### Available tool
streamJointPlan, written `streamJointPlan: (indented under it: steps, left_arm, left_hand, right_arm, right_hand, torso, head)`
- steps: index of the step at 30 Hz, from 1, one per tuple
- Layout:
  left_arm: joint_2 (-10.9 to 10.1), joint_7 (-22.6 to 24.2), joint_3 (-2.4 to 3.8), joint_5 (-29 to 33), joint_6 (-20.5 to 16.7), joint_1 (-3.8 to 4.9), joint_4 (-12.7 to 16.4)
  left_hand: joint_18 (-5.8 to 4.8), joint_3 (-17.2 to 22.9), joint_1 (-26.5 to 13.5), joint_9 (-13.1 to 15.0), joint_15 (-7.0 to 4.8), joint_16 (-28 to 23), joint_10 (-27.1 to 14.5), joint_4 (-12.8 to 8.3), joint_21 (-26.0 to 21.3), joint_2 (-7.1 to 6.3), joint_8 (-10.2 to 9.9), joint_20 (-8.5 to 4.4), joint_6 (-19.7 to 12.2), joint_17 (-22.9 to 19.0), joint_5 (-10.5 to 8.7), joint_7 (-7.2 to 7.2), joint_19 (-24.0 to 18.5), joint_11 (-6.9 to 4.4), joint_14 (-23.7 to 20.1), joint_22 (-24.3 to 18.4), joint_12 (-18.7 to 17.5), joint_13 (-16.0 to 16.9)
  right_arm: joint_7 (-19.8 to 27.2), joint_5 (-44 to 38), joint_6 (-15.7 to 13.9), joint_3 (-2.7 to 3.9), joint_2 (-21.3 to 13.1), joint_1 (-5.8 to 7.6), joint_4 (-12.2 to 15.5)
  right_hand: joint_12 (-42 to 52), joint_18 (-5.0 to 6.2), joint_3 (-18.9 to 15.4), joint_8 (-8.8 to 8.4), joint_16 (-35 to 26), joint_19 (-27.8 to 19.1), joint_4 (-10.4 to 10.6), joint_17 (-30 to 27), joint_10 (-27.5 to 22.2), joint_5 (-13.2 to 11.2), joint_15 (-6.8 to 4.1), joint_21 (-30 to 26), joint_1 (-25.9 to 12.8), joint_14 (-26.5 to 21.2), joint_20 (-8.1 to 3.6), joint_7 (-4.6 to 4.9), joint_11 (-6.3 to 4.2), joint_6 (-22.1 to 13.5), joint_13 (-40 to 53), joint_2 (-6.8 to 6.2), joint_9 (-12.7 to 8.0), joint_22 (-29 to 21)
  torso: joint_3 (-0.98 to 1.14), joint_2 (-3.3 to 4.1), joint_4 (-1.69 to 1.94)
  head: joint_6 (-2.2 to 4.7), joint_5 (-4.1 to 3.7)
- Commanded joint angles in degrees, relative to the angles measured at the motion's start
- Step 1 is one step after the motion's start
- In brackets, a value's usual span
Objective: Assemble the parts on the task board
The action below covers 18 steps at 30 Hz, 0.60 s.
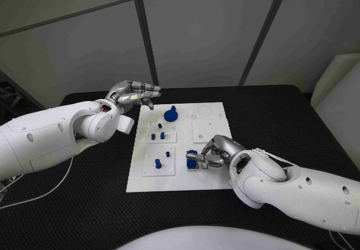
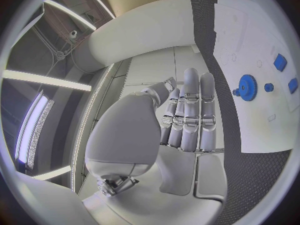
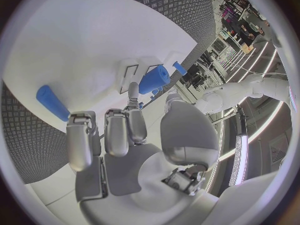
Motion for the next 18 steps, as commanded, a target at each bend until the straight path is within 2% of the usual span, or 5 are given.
streamJointPlan:
  steps: [1,4,7,12,18]
  left_arm:
    - [0.0,0.2,0.04,0.2,0.8,0.08,0.1]
    - [-0.1,0.2,0.04,0.2,0.8,0.08,0.1]
    - [-0.1,0.2,0.04,0.2,0.8,0.08,0.1]
    - [-0.1,0.1,0.04,0.2,0.8,0.08,0.0]
    - [-0.1,0.0,0.04,0.2,0.8,0.08,0.0]
  left_hand:
    - [-0.63,-0.2,0.0,-0.1,-0.03,-0.3,0.0,-0.1,-0.2,0.02,-0.3,0.05,-0.1,0.0,-0.27,-0.16,-0.2,0.09,-0.2,-0.1,-0.1,0.0]
    - [-0.63,-0.2,0.0,-0.1,-0.03,-0.3,0.0,-0.1,-0.2,0.02,-0.3,0.05,-0.1,0.0,-0.27,-0.16,-0.2,0.09,-0.2,-0.1,-0.1,0.0]
    - [-0.63,-0.2,0.0,-0.1,-0.03,-0.3,0.0,-0.1,-0.2,0.02,-0.3,0.05,-0.1,0.0,-0.27,-0.16,-0.2,0.09,-0.2,-0.1,-0.1,0.0]
    - [-0.63,-0.2,0.0,-0.1,-0.03,-0.3,0.0,-0.1,-0.2,0.02,-0.3,0.05,-0.1,0.0,-0.27,-0.16,-0.2,0.09,-0.2,-0.1,-0.1,0.0]
    - [-0.63,-0.2,0.1,-0.1,-0.02,-0.3,0.0,-0.2,-0.2,0.06,-0.3,0.05,-0.1,-0.1,-0.27,-0.17,-0.3,0.09,-0.3,-0.1,-0.1,0.0]
  right_arm:
    - [0.0,-0.2,-0.4,0.02,-0.2,0.09,0.3]
    - [0.2,-0.6,-0.1,0.02,-0.4,0.09,0.6]
    - [0.4,-1.2,0.5,0.02,-0.6,0.09,0.9]
    - [0.6,-2.3,0.9,0.02,-0.5,0.08,1.2]
    - [0.0,-4.0,-1.0,0.02,-0.1,0.08,0.6]
  right_hand:
    - [-0.2,-0.42,0.7,-0.31,-0.2,5.9,-1.0,0.1,0.3,0.1,-0.28,0.2,4.5,2.5,-0.22,0.19,-0.46,0.0,3.4,0.87,0.4,15.1]
    - [-0.2,-0.42,1.9,-0.54,-0.2,5.9,-3.7,0.1,0.3,2.8,-0.22,0.2,11.9,2.5,-0.17,0.2,-0.43,0.2,3.5,1.62,1.1,15.1]
    - [-0.2,-0.42,2.3,-0.62,-0.2,5.9,-6.6,0.3,0.4,4.2,-0.29,0.2,17.2,2.6,-0.14,0.11,-0.52,0.4,3.6,1.28,1.6,15.1]
    - [-0.2,-0.42,2.0,-0.66,-0.2,5.9,-8.5,0.5,0.4,4.1,-0.32,0.2,20.3,2.6,-0.17,0.0,-0.6,1.0,3.7,1.42,2.2,15.1]
    - [-0.1,-0.42,1.7,-0.56,-0.1,5.9,-8.9,0.8,0.6,4.0,-0.44,0.2,21.2,2.7,-0.25,-0.24,-0.79,1.8,3.9,2.87,2.7,15.1]
  torso:
    - [0.05,0.01,-0.03]
    - [0.06,0.01,-0.02]
    - [0.05,0.01,0.01]
    - [0.05,0.02,0.01]
    - [0.04,-0.02,0.02]
  head:
    - [-0.02,-0.07]
    - [-0.07,-0.1]
    - [-0.17,-0.11]
    - [-0.23,-0.14]
    - [-0.27,-0.2]
